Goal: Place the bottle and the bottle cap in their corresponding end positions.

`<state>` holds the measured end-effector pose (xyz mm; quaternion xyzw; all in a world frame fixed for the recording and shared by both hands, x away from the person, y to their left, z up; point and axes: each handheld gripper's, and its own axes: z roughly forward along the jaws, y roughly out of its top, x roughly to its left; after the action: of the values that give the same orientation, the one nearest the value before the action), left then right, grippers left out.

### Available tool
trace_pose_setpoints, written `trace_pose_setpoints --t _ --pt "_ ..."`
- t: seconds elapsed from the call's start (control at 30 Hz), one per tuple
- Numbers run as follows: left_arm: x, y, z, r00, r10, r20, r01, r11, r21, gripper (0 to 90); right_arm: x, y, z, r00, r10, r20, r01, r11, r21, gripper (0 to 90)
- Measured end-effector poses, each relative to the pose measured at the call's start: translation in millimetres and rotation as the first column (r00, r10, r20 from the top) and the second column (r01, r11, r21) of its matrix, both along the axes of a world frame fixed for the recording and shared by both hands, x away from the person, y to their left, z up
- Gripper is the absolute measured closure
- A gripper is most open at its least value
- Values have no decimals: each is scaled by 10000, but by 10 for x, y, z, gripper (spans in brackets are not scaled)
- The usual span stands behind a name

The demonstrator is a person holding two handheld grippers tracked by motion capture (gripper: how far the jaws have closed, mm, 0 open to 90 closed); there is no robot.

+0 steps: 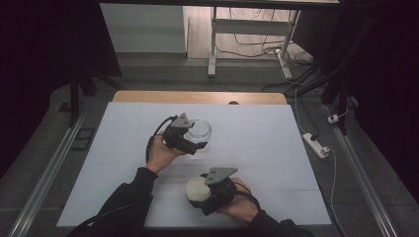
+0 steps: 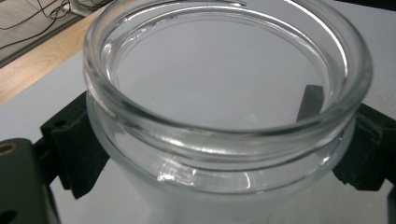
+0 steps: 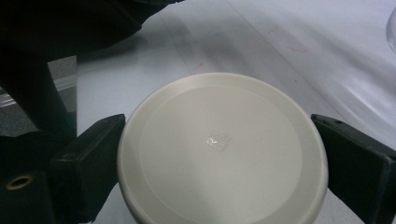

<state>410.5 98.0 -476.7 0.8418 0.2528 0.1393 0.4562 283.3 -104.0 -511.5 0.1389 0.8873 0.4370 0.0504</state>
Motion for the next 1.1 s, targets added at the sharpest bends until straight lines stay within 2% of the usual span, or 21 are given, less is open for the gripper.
trace_pose_setpoints --t 0.2,0.5,0.73,1.1 --pt "77 -10 -74 9999 152 0 -152 9999 77 71 43 6 -45 9999 -118 7 118 9999 -38 70" --pt "185 -31 -167 9997 255 -25 -255 9997 -56 71 112 28 -137 9997 -228 -45 227 9993 -284 70" --pt "229 -72 -228 9996 275 92 -275 9996 43 71 144 62 -189 9996 -267 16 267 9984 -496 70" --pt "252 -97 -334 9998 212 -18 -211 9996 203 70 208 79 -284 9989 -457 -40 450 9937 -1026 69"
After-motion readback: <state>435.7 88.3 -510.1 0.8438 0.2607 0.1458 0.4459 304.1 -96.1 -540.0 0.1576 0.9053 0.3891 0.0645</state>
